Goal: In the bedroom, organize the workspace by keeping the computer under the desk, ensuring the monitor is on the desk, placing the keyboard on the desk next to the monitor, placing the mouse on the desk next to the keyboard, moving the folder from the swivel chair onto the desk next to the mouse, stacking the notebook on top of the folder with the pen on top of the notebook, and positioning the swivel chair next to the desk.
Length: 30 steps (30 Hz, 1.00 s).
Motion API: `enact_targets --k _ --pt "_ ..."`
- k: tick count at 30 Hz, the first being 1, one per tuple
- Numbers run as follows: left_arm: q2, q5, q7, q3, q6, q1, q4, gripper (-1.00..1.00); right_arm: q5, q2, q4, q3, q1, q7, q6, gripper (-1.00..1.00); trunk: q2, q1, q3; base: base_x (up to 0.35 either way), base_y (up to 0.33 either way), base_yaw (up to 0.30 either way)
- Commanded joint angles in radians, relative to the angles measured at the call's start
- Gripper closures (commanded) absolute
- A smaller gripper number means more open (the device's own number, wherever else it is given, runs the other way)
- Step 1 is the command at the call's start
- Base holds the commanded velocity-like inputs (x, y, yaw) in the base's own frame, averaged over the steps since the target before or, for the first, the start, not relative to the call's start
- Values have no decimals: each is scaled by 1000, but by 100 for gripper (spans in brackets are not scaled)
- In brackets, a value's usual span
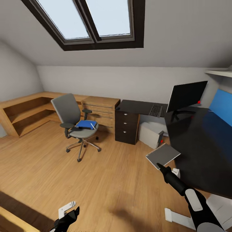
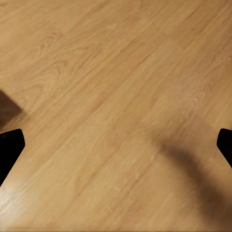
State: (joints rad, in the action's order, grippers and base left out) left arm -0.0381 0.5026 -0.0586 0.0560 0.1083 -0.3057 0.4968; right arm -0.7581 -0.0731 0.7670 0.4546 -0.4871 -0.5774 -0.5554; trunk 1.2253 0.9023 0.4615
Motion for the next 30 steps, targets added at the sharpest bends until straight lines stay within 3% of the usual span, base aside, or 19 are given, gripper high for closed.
enact_targets --k 1,11,30 --pt "-1 6 -6 6 4 0 0 -100 -4 0 0 3 -1 -2 -7 100 1 0 1 0 0 69" --pt "-2 7 -5 5 4 -1 0 -100 -1 -1 -2 4 -1 -3 -6 100 1 0 2 47 10 15" --pt "-1 4 -3 8 4 -1 -1 -100 -1 -2 -3 4 -1 -7 2 100 1 0 2 283 214 0"
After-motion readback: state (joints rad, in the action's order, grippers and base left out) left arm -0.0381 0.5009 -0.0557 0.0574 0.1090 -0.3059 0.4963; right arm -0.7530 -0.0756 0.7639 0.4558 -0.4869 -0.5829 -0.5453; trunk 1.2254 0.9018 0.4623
